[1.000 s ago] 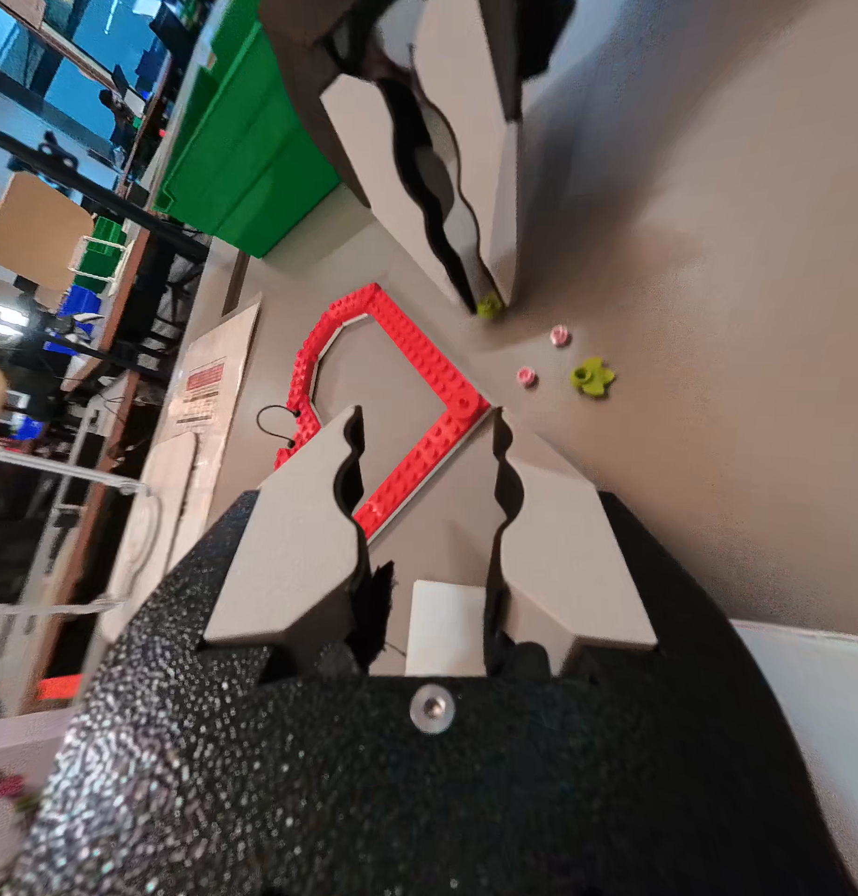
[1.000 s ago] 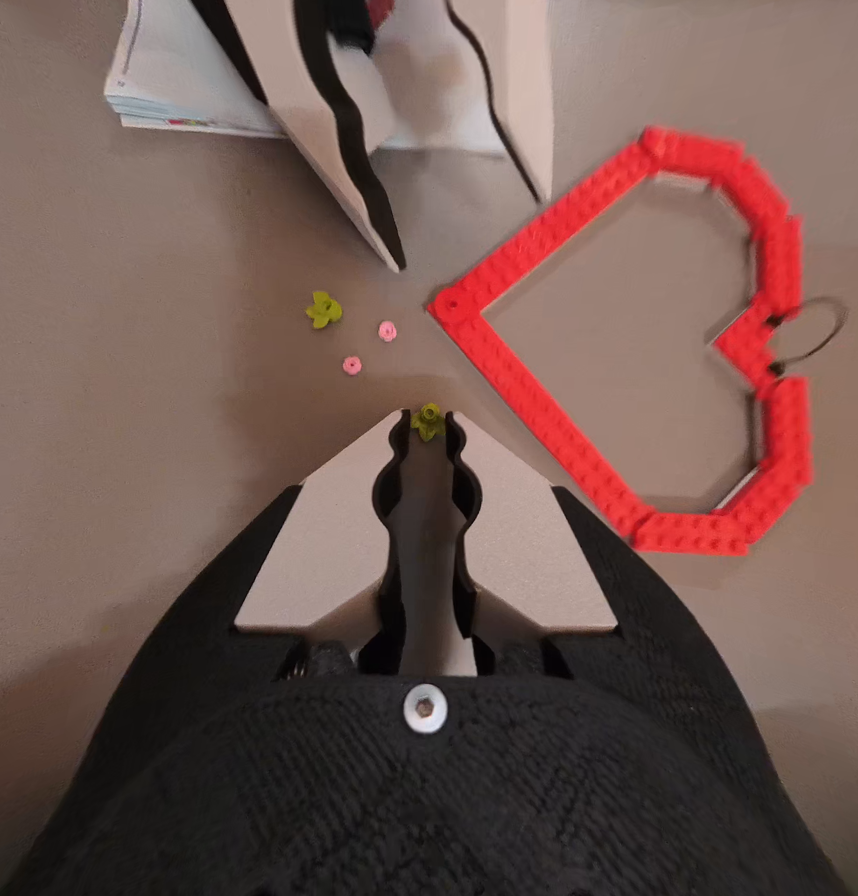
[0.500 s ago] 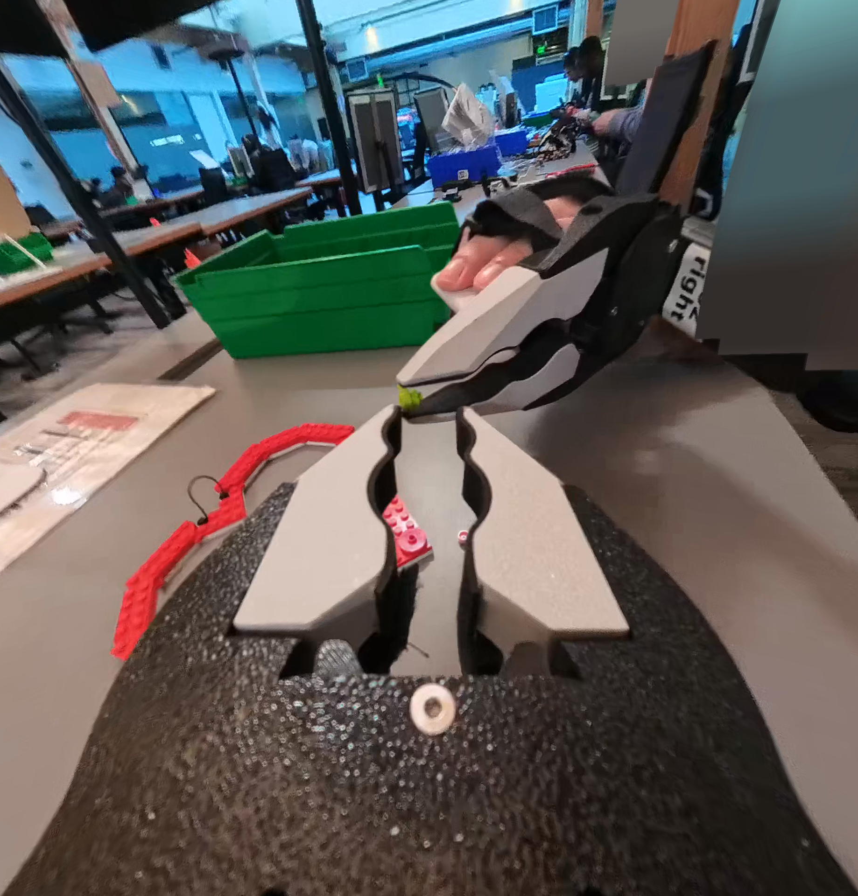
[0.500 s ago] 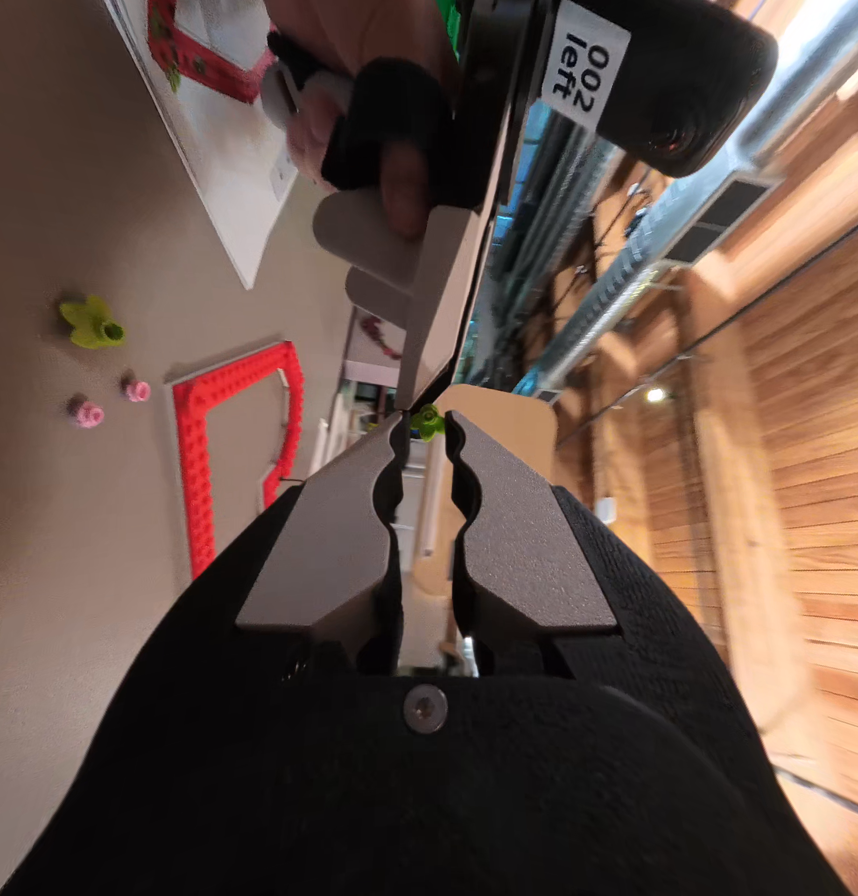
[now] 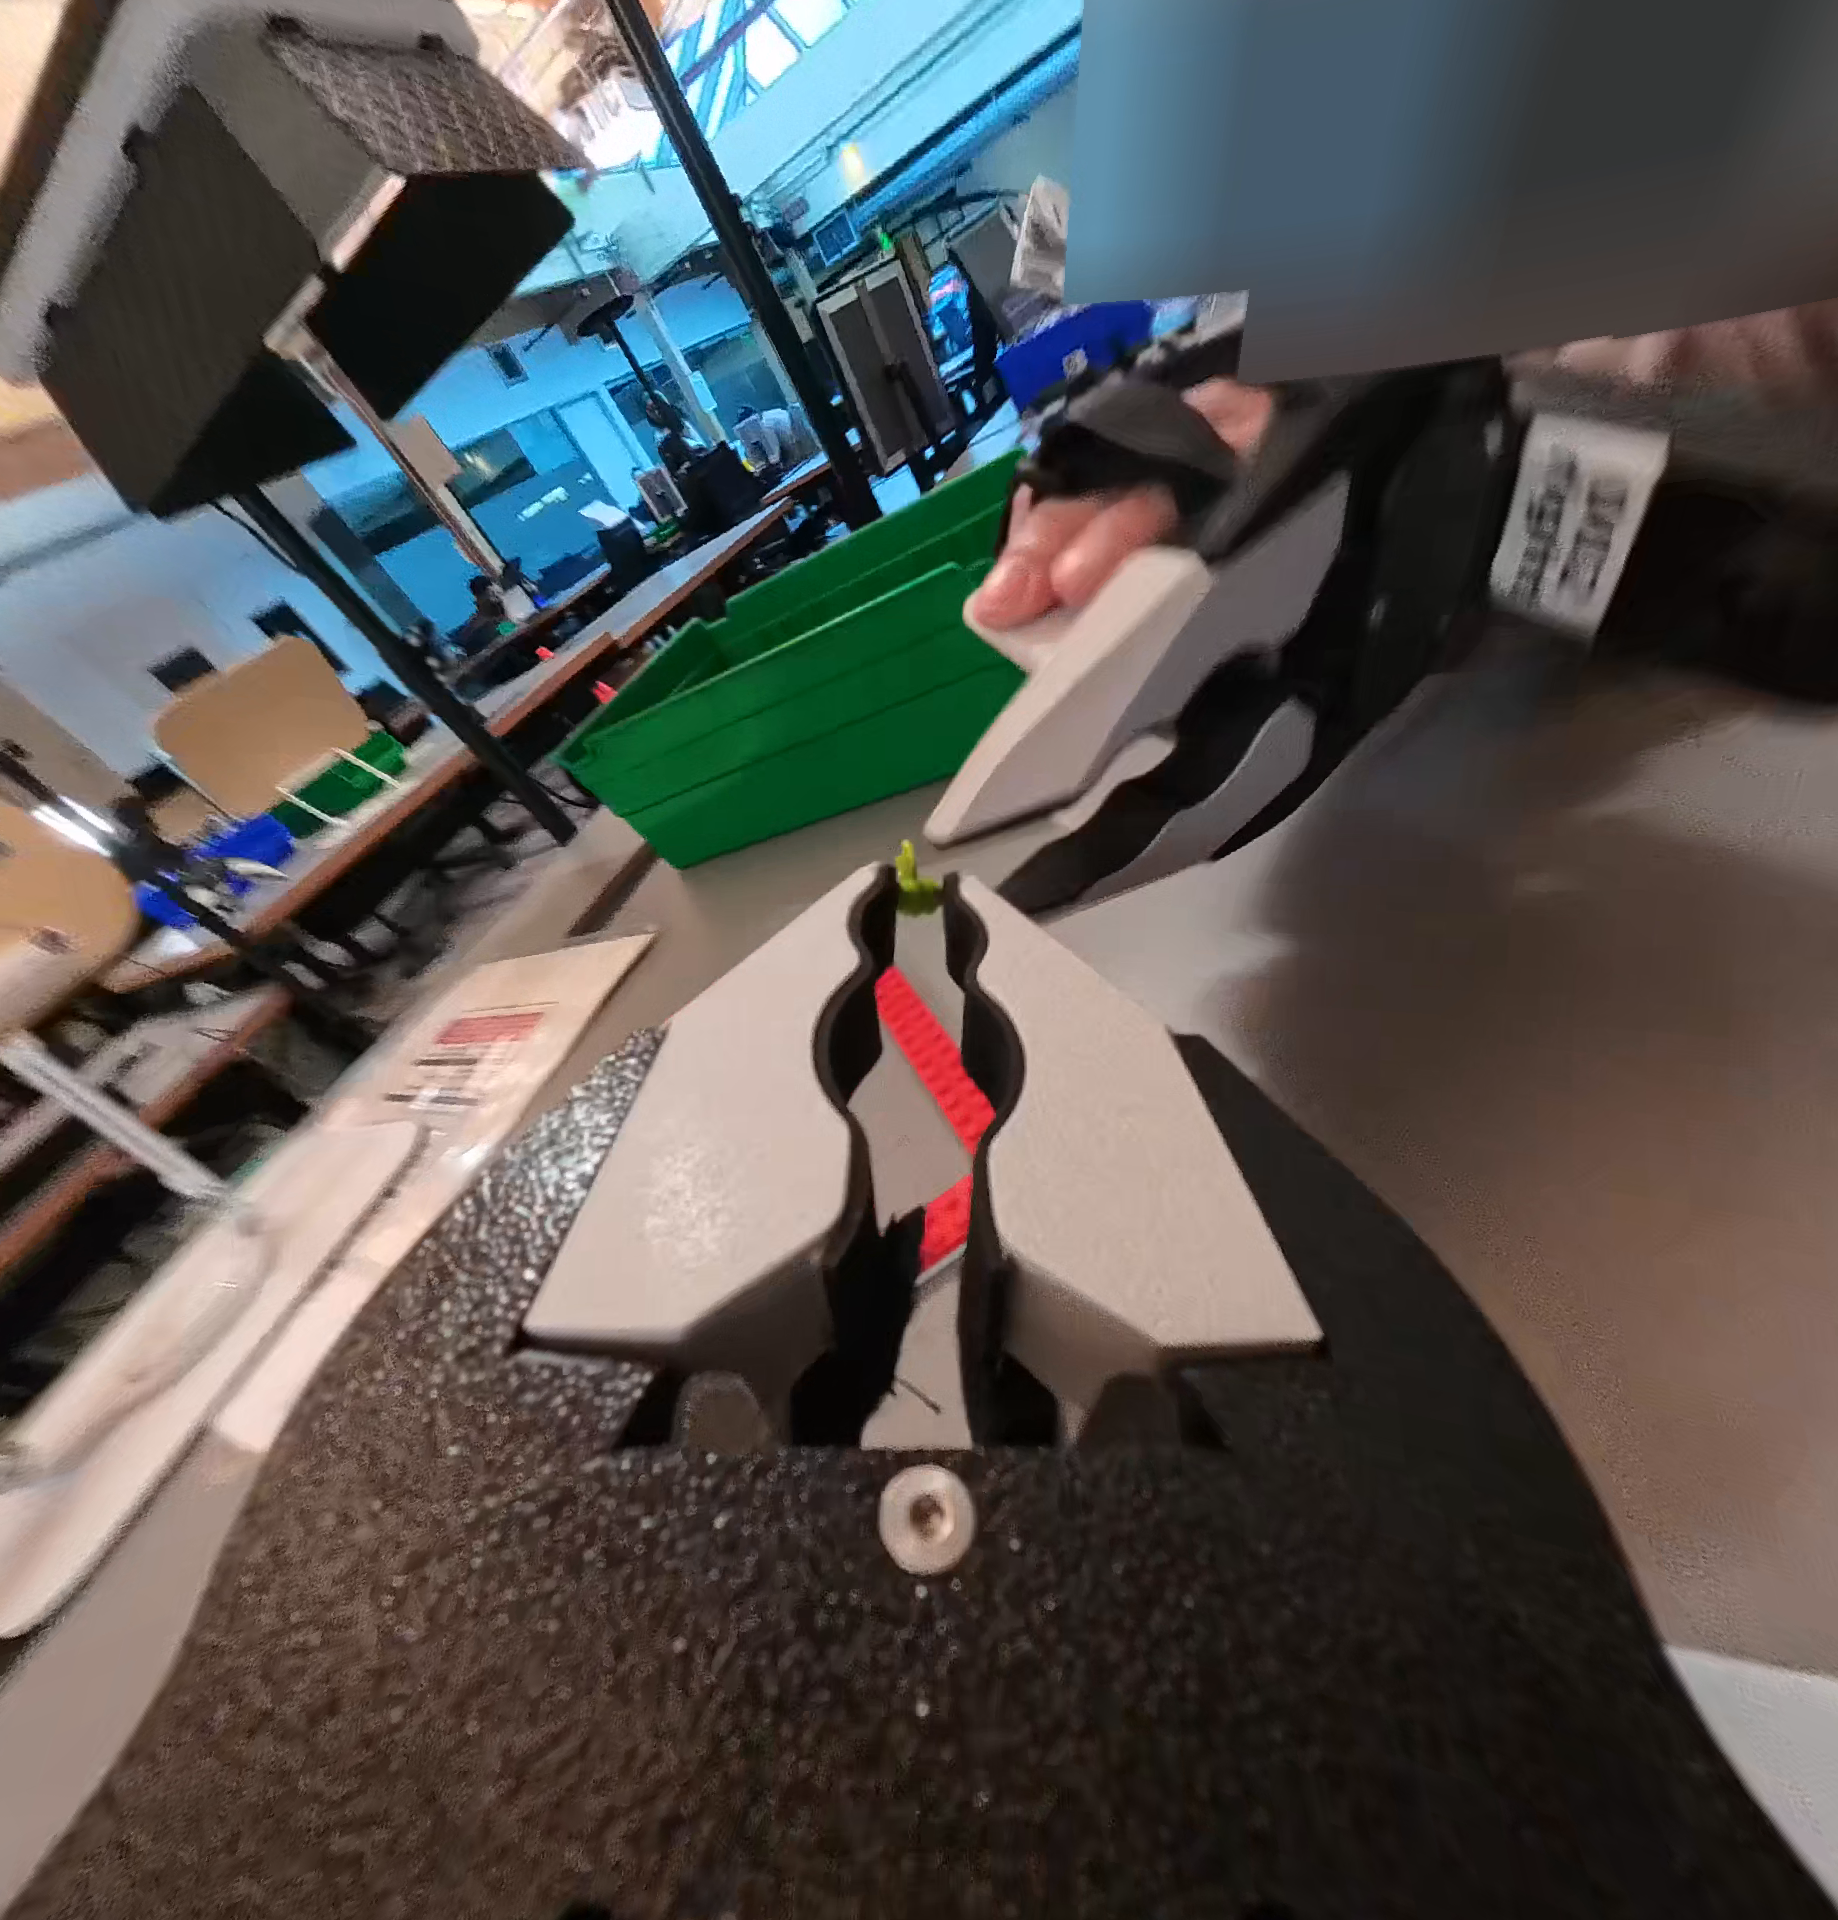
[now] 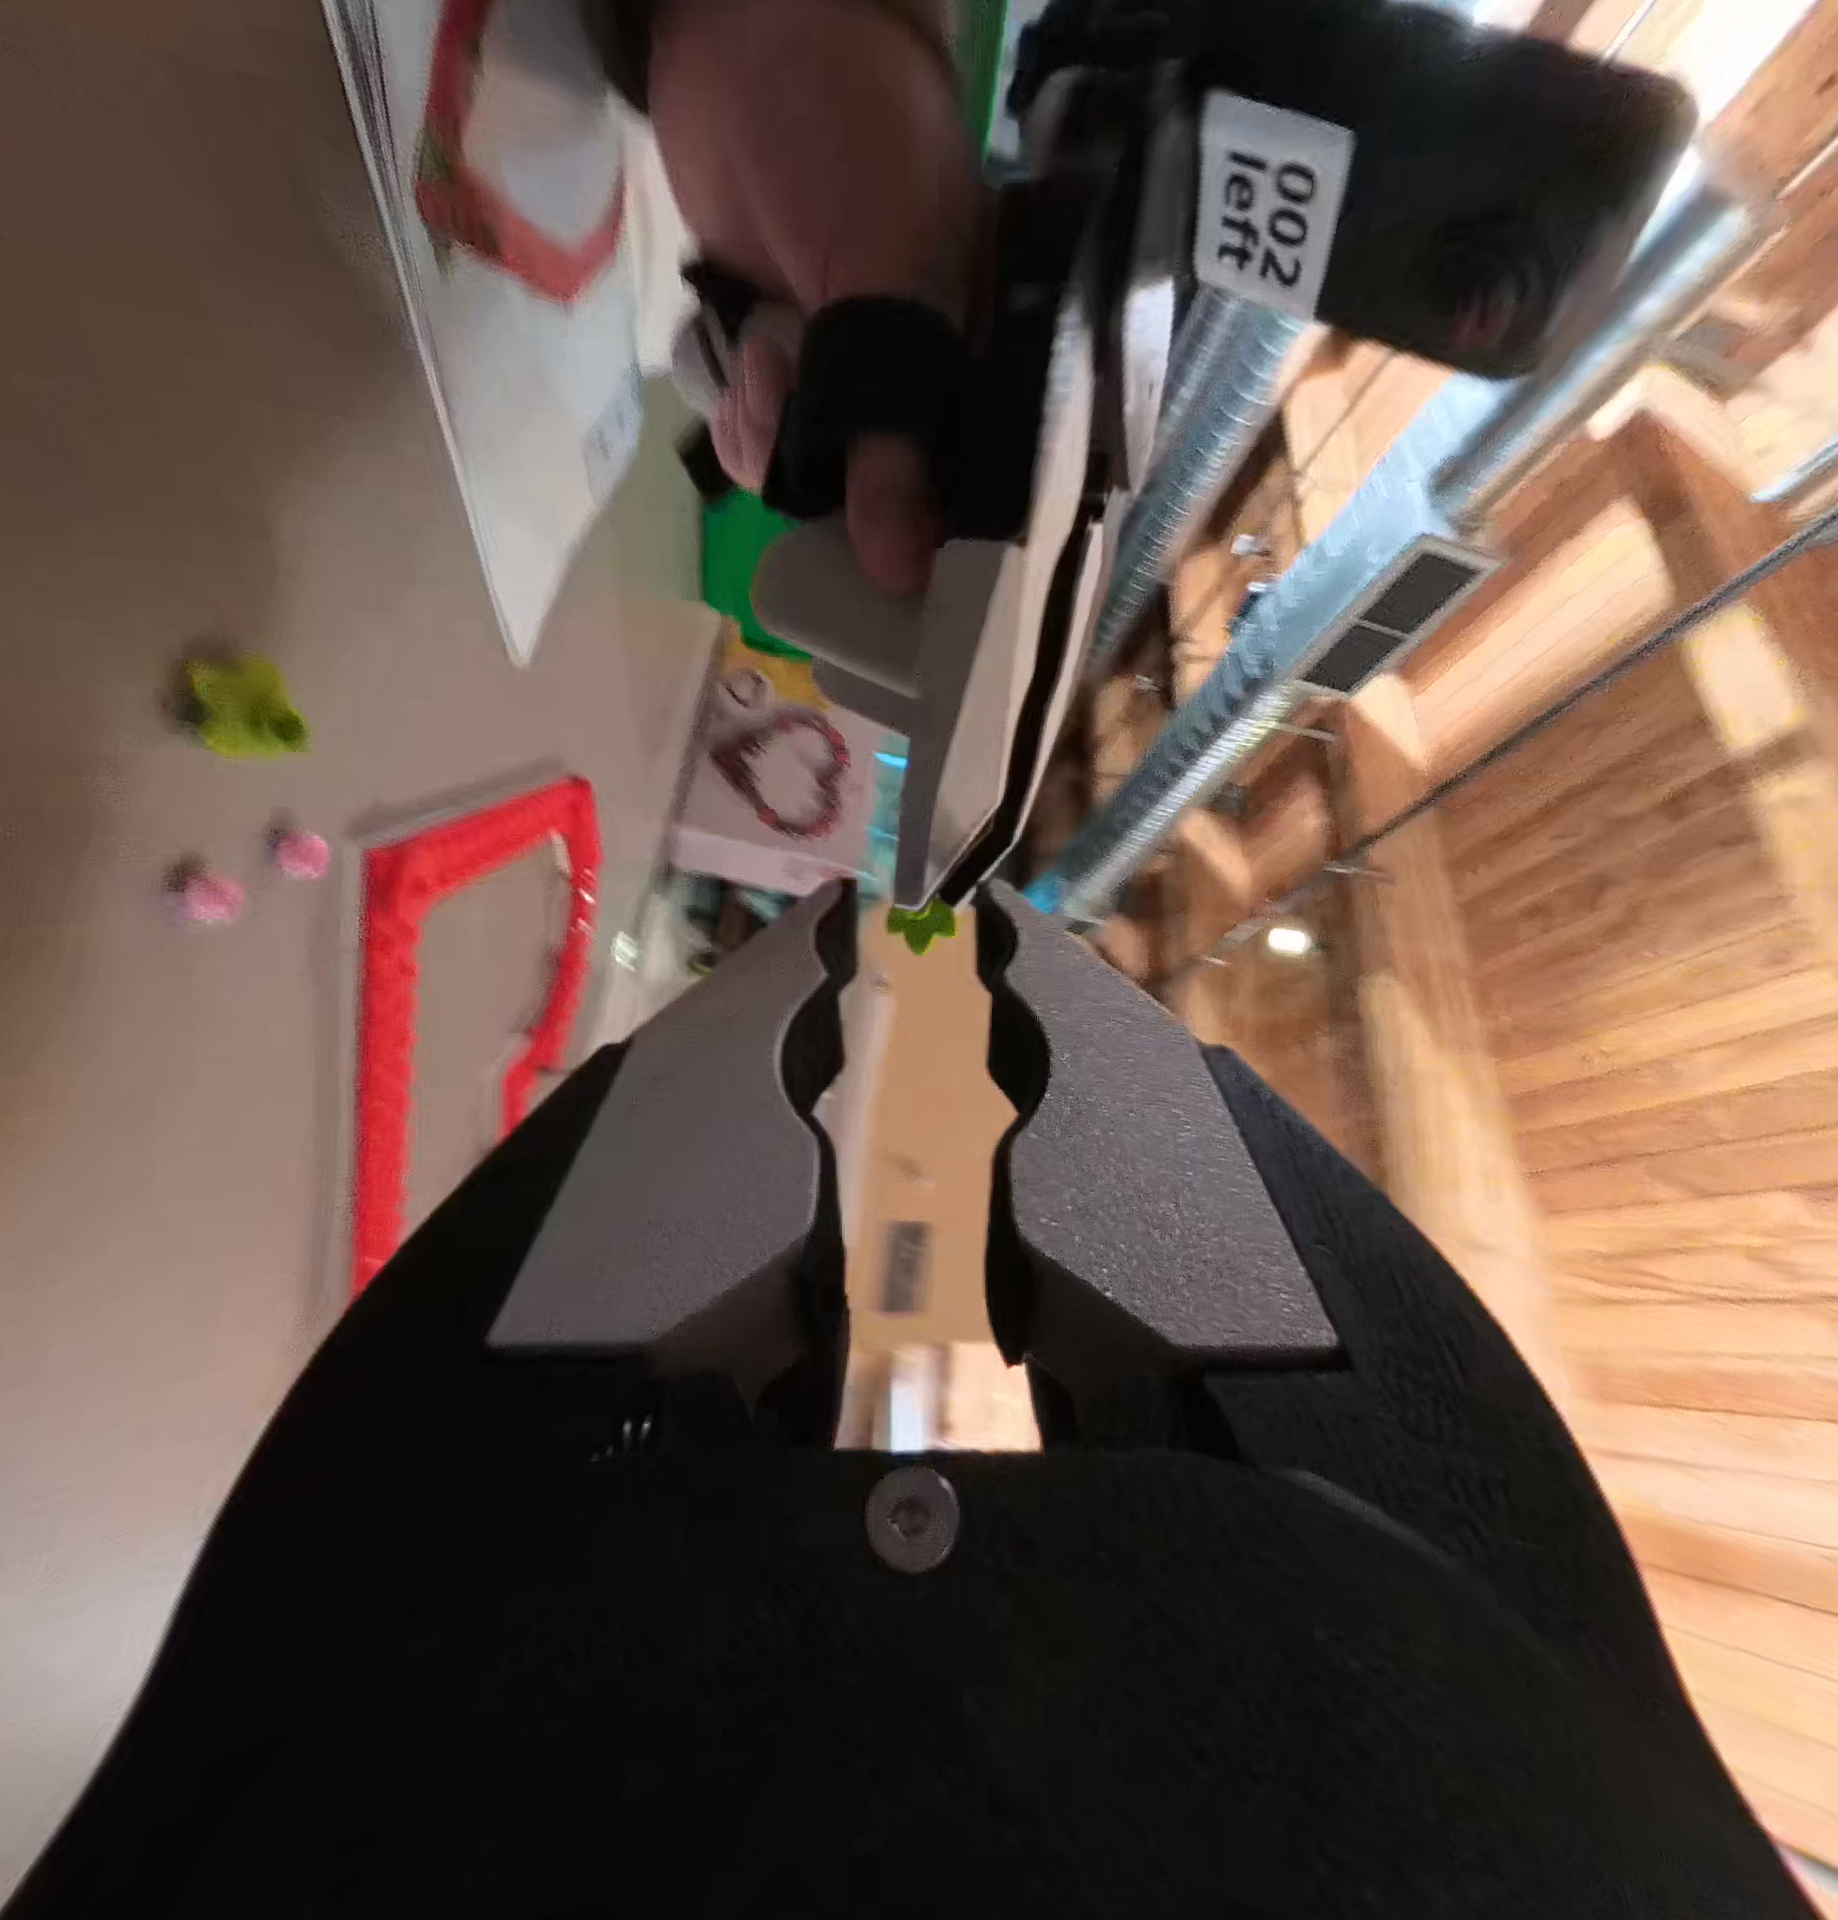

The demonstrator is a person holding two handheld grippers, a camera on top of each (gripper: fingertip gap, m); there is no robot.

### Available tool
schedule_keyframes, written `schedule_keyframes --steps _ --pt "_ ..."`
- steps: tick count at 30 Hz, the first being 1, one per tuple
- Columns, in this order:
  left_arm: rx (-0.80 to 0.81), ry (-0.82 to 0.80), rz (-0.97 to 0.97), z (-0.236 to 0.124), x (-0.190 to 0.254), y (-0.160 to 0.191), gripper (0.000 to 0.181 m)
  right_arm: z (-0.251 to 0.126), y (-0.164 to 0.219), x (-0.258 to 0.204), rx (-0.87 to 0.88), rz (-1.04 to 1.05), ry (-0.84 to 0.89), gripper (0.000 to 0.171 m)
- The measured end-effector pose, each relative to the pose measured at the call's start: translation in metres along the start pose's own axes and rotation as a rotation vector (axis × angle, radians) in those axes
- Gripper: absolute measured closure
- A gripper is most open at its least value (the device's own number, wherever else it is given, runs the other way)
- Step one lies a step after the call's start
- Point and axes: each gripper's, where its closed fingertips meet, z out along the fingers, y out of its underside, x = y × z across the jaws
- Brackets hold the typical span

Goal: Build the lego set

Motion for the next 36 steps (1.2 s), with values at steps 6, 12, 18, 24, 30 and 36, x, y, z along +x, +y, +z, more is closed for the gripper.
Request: schedule_keyframes --steps 6,12,18,24,30,36 --pt "0.035 0.057 0.245 -0.007 0.014 -0.001 0.175 -0.011 -0.009 0.006 0.231 0.847 -0.338 0.154" --pt "0.044 0.128 0.287 -0.009 0.025 -0.001 0.174 -0.015 -0.011 0.0 0.241 0.874 -0.399 0.164" --pt "0.048 0.163 0.258 -0.009 0.03 0.002 0.174 -0.014 -0.018 -0.006 0.237 0.799 -0.409 0.171" --pt "-0.029 0.174 0.026 -0.004 0.016 0.018 0.135 -0.011 -0.009 -0.013 0.136 0.527 -0.317 0.171" --pt "-0.168 0.248 -0.062 -0.003 0.018 0.047 0.137 -0.011 0.009 -0.025 0.074 0.457 -0.287 0.171" --pt "-0.153 0.246 -0.112 -0.002 0.017 0.047 0.138 -0.01 0.015 -0.023 0.004 0.041 -0.099 0.171"
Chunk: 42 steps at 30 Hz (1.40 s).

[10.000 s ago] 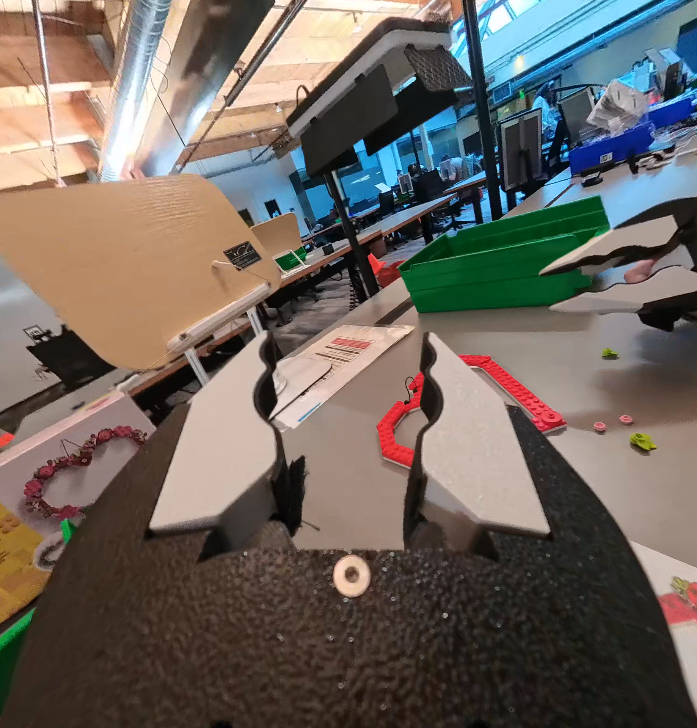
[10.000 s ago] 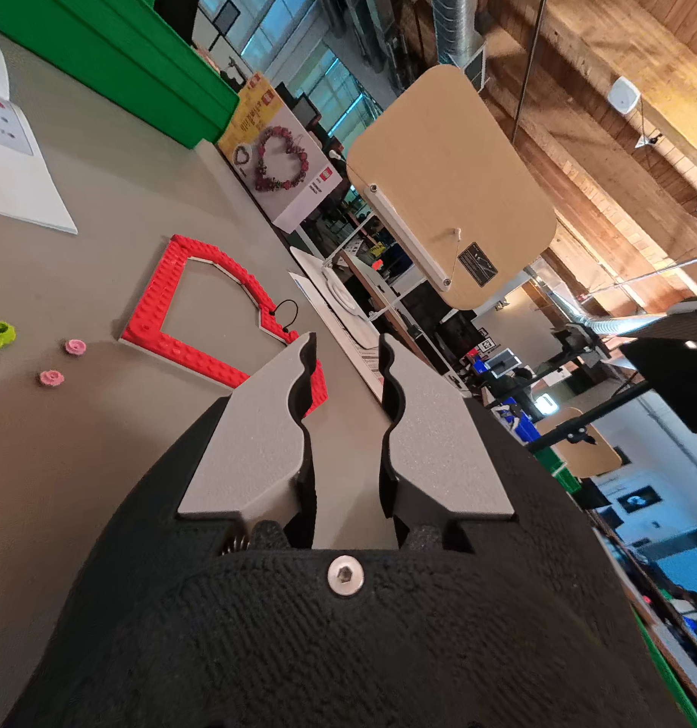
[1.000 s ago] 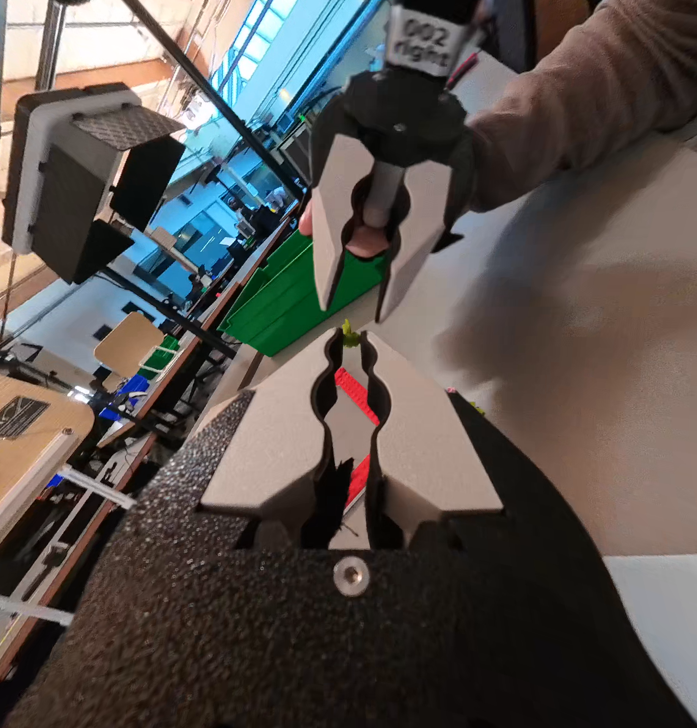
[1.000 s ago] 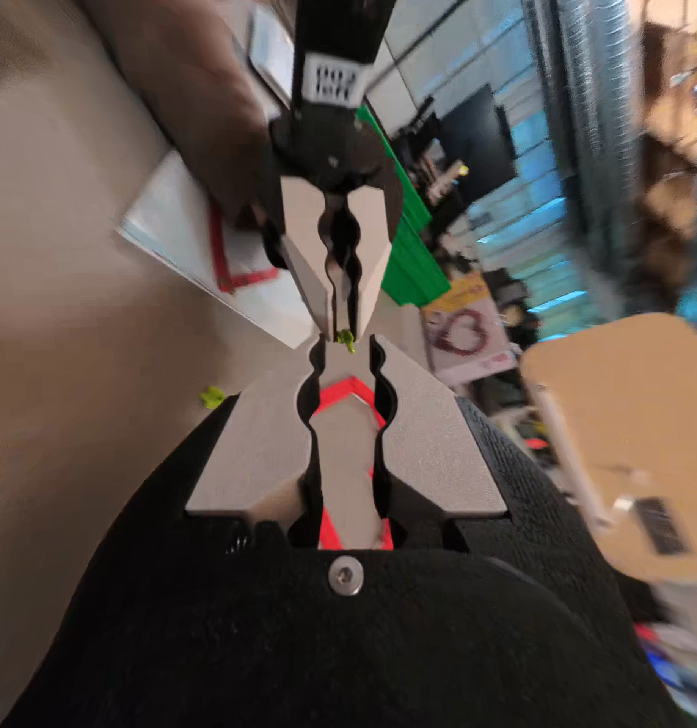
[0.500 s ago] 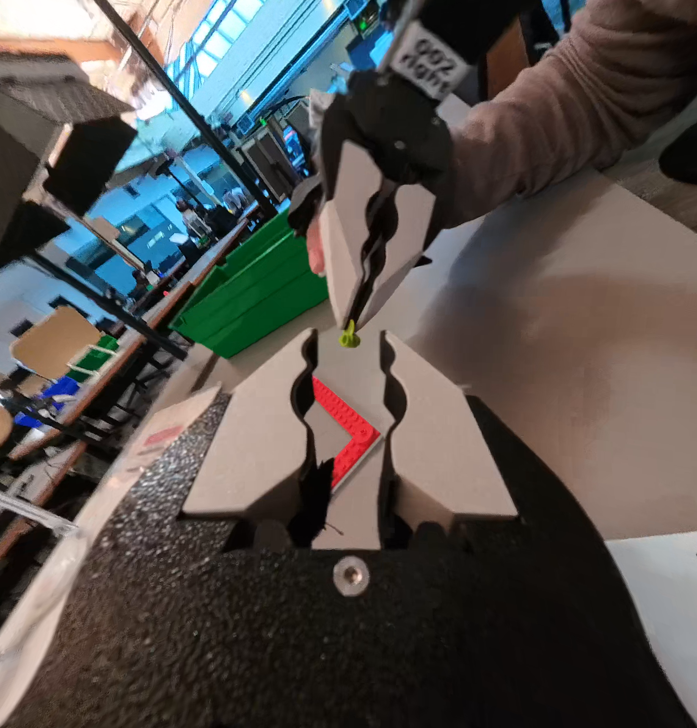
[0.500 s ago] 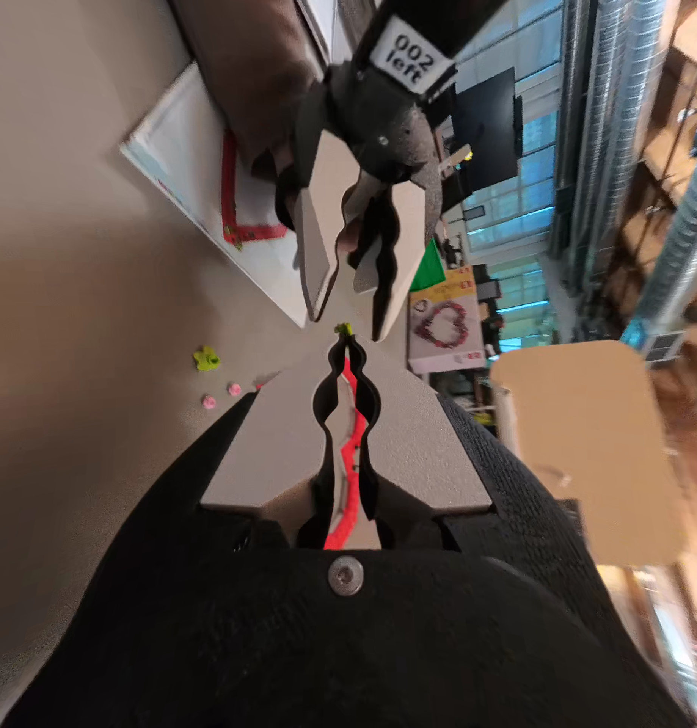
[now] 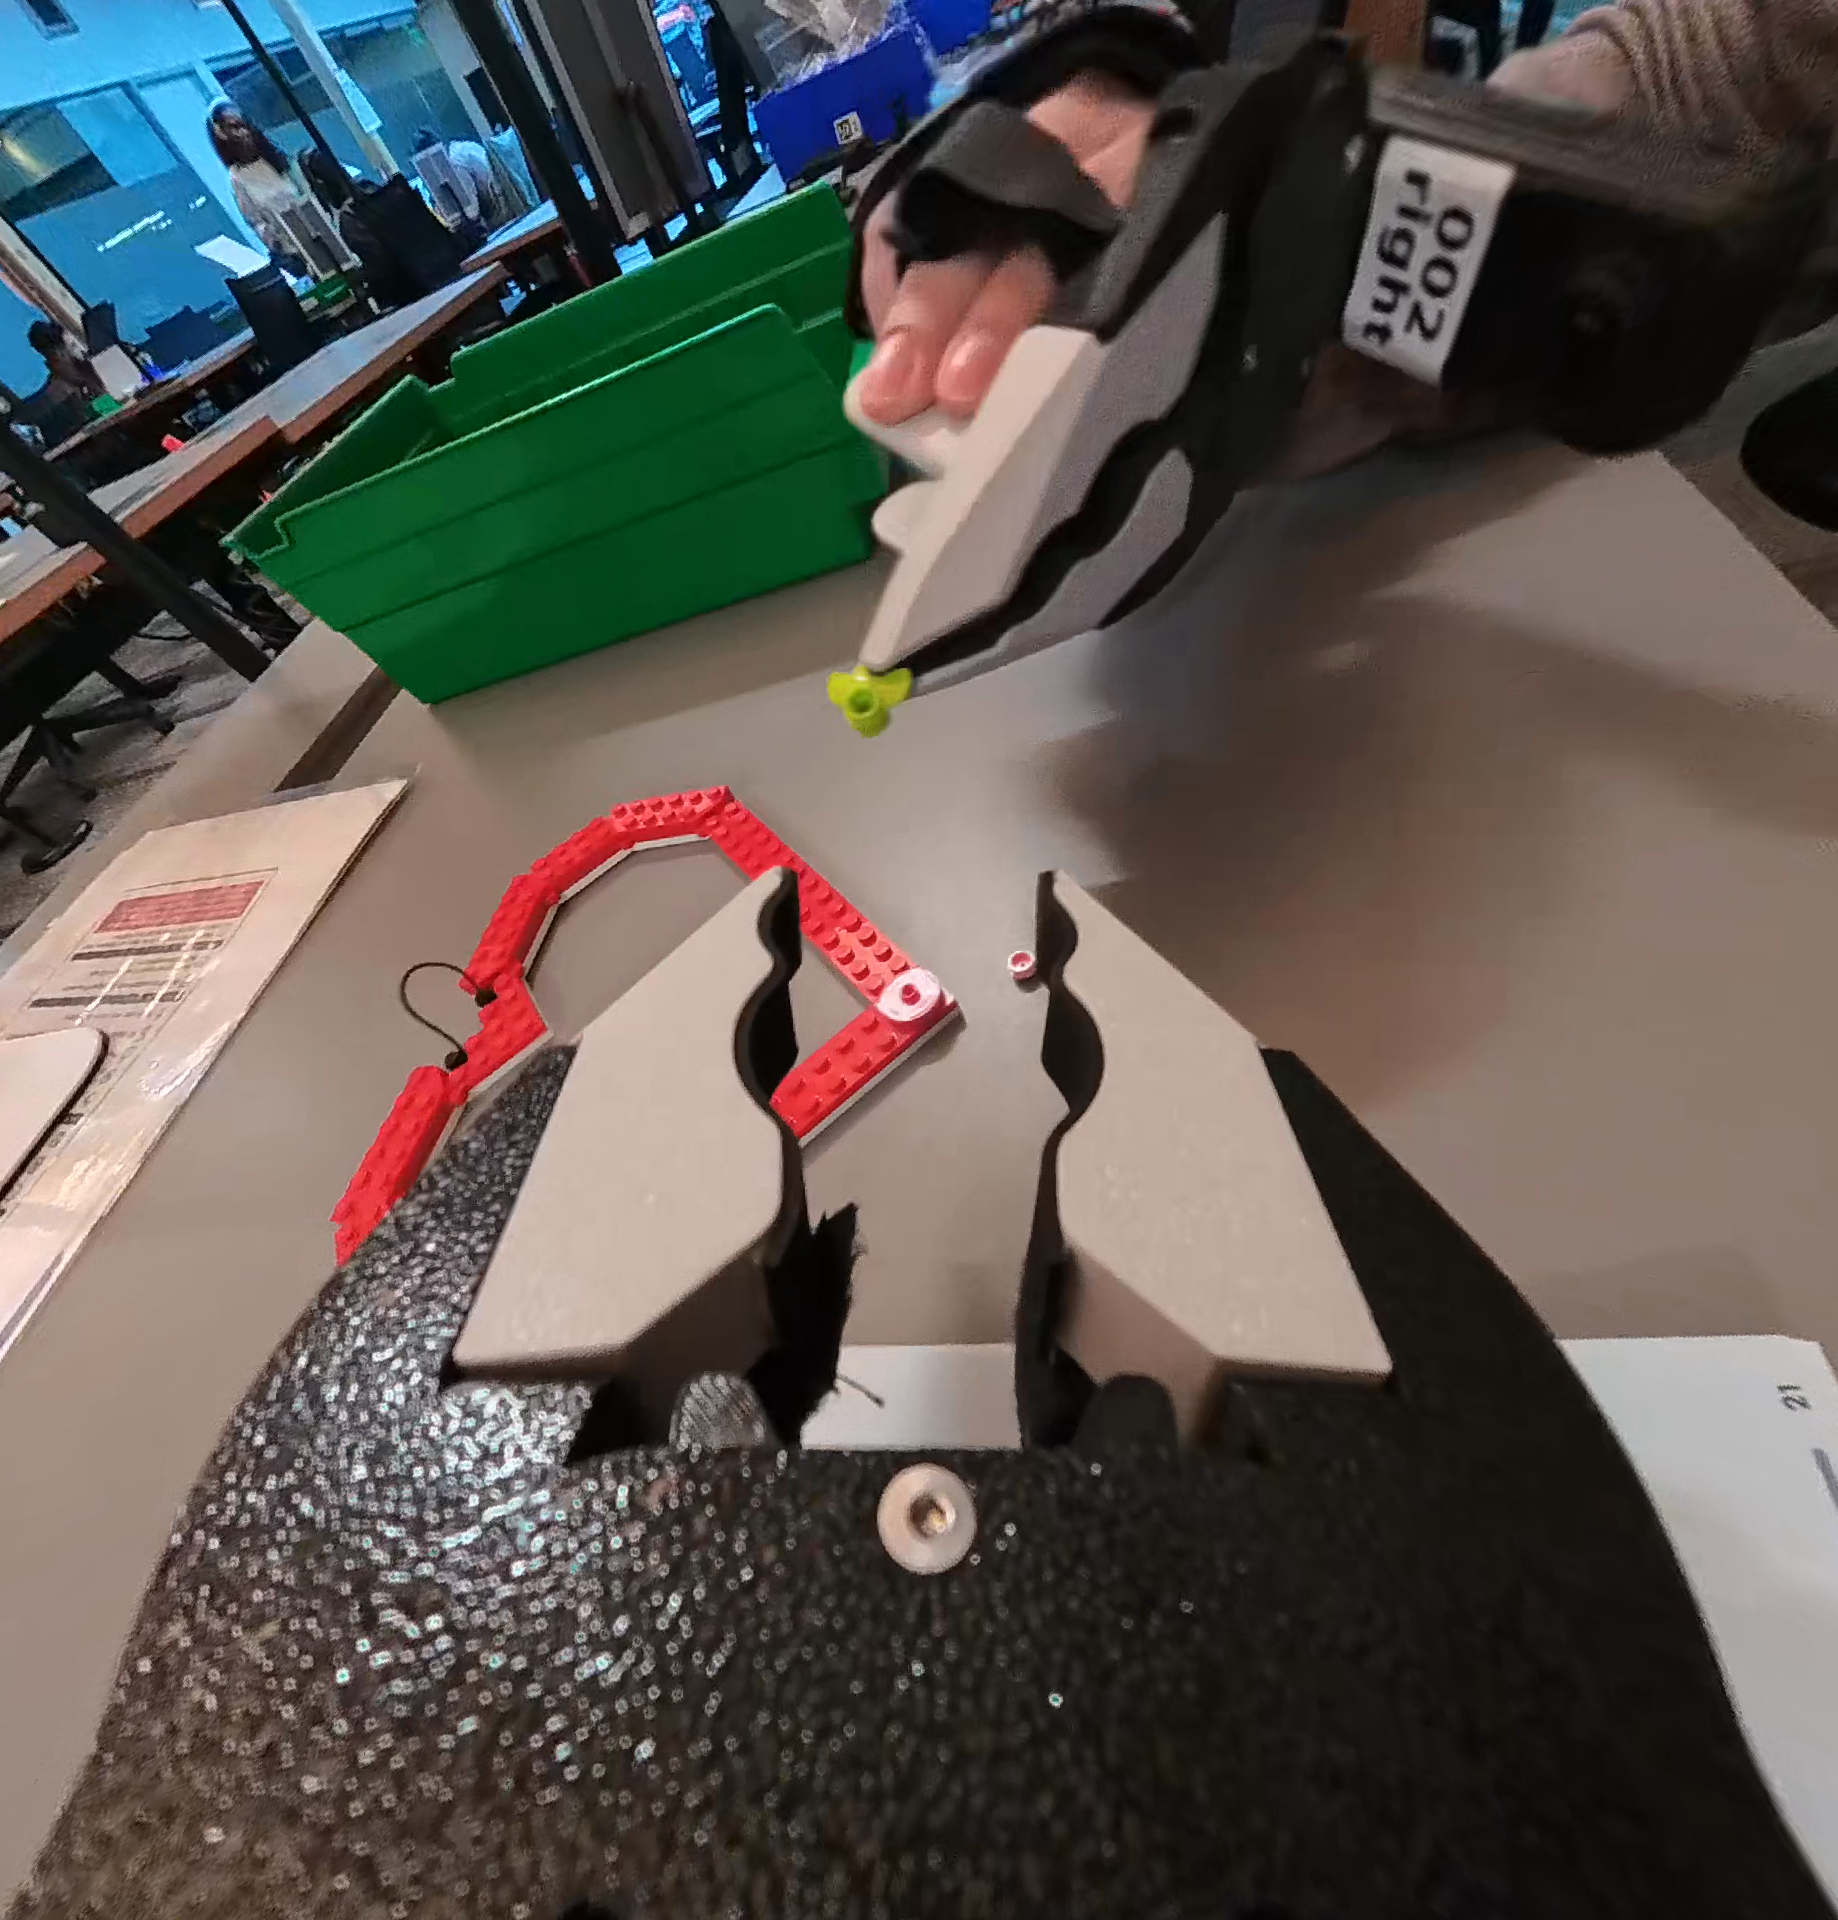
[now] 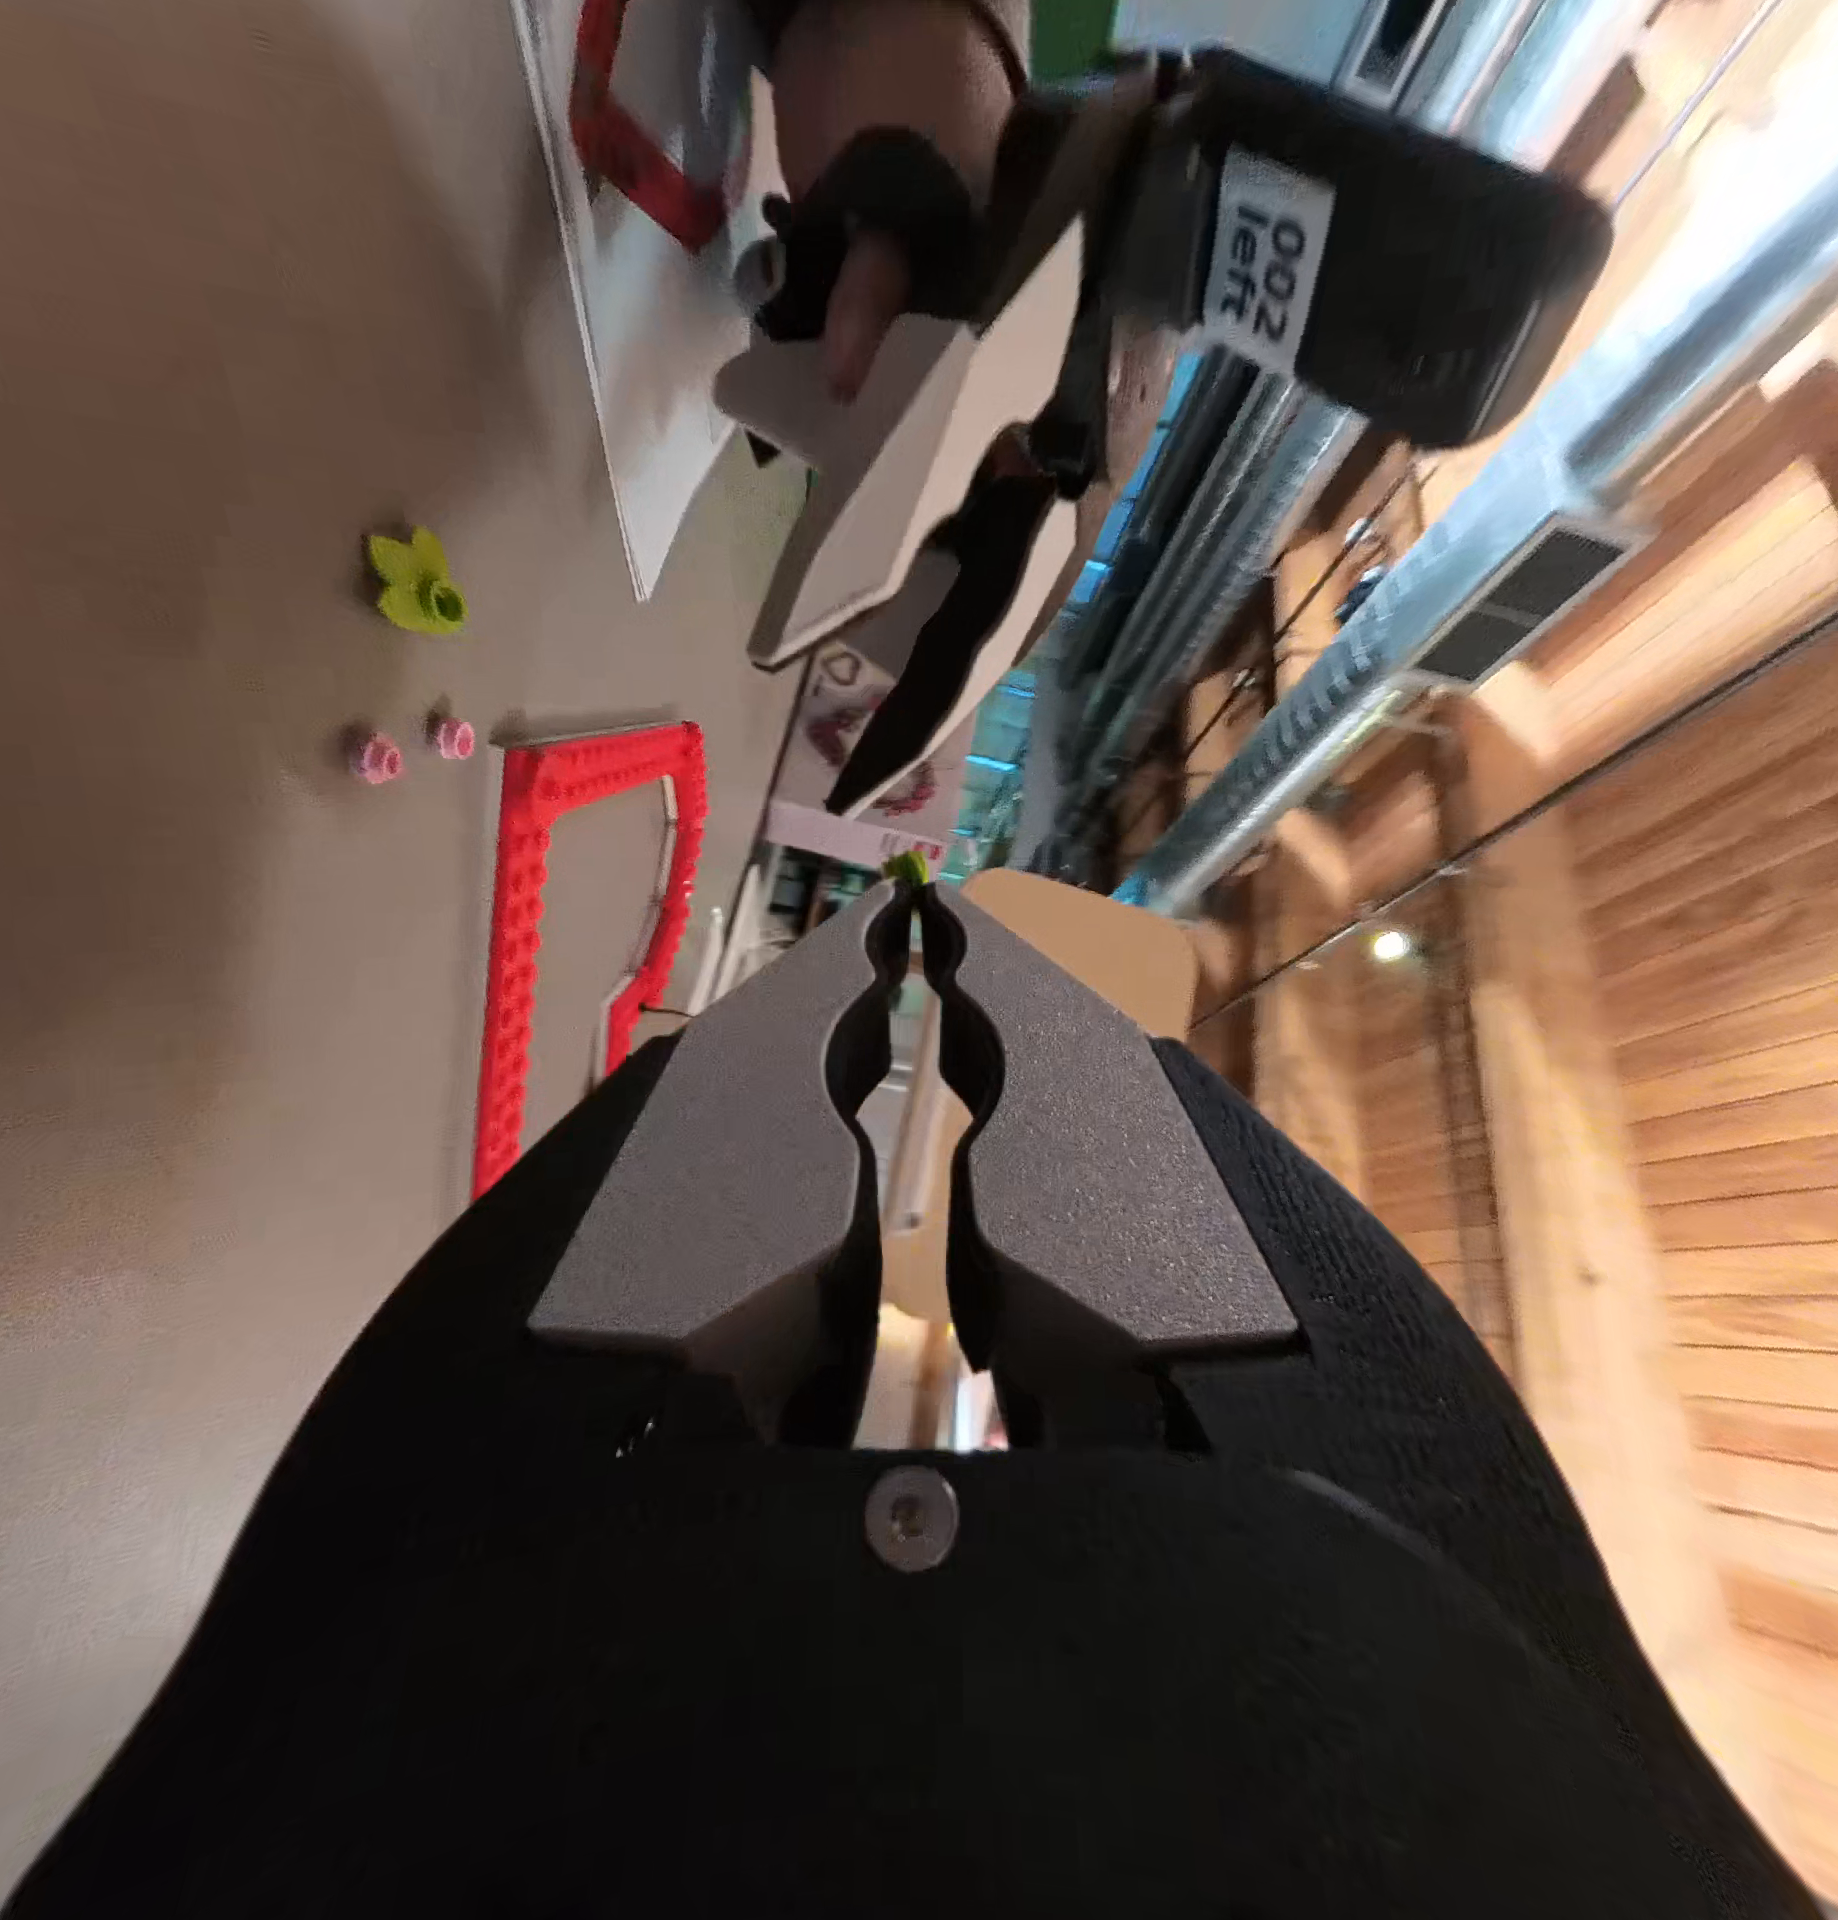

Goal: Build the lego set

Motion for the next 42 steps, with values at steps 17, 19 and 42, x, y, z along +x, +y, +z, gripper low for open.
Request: schedule_keyframes --steps 17,19,42 --pt "0.04 -0.067 -0.021 -0.01 -0.016 -0.004 0.137 0.019 0.01 0.016 0.063 1.003 -0.14 0.171" --pt "0.046 -0.088 -0.005 -0.01 -0.018 -0.005 0.137 0.02 0.016 0.037 0.197 1.549 -0.186 0.171" --pt "0.038 -0.092 0.004 -0.01 -0.018 -0.004 0.137 0.01 0.042 0.044 0.414 2.223 -0.302 0.171"
